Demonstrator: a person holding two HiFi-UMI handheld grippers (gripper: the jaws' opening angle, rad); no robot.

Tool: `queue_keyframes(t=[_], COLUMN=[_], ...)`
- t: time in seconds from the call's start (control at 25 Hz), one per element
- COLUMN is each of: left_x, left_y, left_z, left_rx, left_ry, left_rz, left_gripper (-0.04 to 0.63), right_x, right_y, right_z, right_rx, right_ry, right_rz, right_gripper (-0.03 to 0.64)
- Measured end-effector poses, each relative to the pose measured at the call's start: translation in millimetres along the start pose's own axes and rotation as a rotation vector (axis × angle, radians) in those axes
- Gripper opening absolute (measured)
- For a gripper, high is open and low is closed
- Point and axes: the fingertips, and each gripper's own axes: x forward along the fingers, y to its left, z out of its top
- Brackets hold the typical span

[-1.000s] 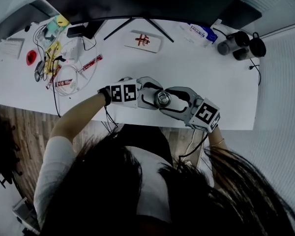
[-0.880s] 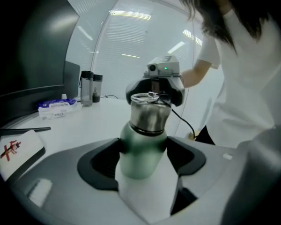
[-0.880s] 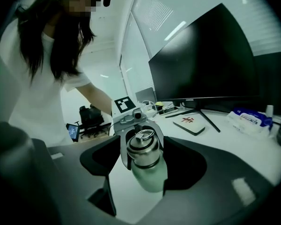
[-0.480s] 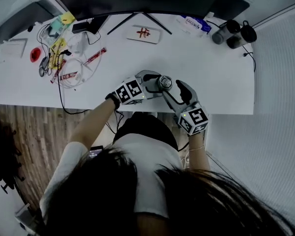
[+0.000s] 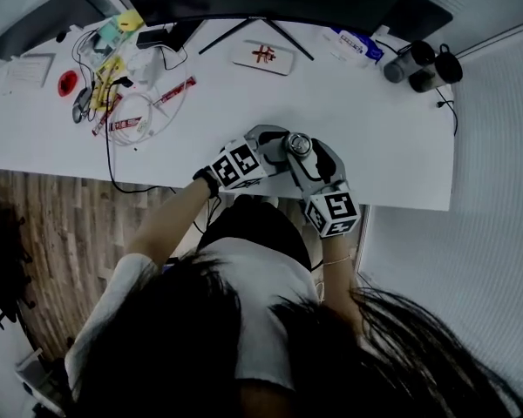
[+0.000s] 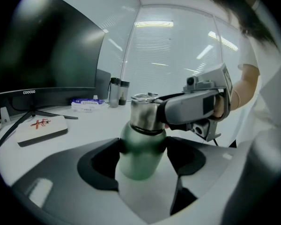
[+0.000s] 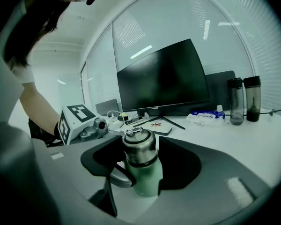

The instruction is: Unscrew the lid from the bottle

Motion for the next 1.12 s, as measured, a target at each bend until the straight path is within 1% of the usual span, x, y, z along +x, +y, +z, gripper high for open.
queue_keyframes(t=[0.04, 0.12, 0.2, 0.32, 0.44, 0.56, 0.64, 0.76, 0.88, 1.0, 1.12], left_x=[-0.5, -1.4, -1.7, -2.0, -1.9, -2.5, -3.2, -3.1, -2.4, -2.0, -5.5], left_y=[-0.7, -1.7, -1.4, -3.8, -4.2, -3.5, -4.0, -4.6, -3.9, -4.1, -2.7], left_z=[1.1, 3.3, 2.1, 3.9, 3.2, 2.5, 2.0, 1.7, 1.6, 0.7, 0.4], left_rx=[-0.004, -0.009, 0.008, 0.026, 0.063, 0.106, 0.129, 0.145, 0.151, 0.141, 0.126], left_ry=[0.001, -0.002, 0.007, 0.024, 0.049, 0.074, 0.094, 0.107, 0.106, 0.106, 0.116], left_rz=[-0.004, -0.015, -0.03, -0.08, -0.149, -0.223, -0.263, -0.294, -0.299, -0.295, -0.276], left_gripper=[0.365, 0.365, 0.365, 0.365, 0.365, 0.365, 0.365, 0.365, 0.365, 0.365, 0.365], right_x=[1.2, 2.8, 2.9, 3.0, 3.8, 5.3, 5.7, 5.4, 5.0, 2.8, -1.4], right_y=[0.7, 2.0, 3.1, 4.7, 6.3, 8.8, 10.8, 10.8, 10.5, 13.2, 14.7], right_z=[0.5, 1.4, 1.4, 1.1, 0.5, 1.0, 1.2, 0.8, 1.4, 10.2, 18.8], right_rx=[-0.006, -0.019, -0.035, -0.072, -0.112, -0.153, -0.171, -0.191, -0.201, -0.199, -0.17], right_ry=[0.004, 0.018, 0.042, 0.085, 0.12, 0.134, 0.136, 0.154, 0.161, 0.143, 0.123], right_rz=[0.009, 0.041, 0.102, 0.225, 0.362, 0.494, 0.56, 0.607, 0.627, 0.627, 0.604], right_gripper=[0.236, 0.233, 0.232, 0.23, 0.23, 0.23, 0.23, 0.23, 0.229, 0.229, 0.229])
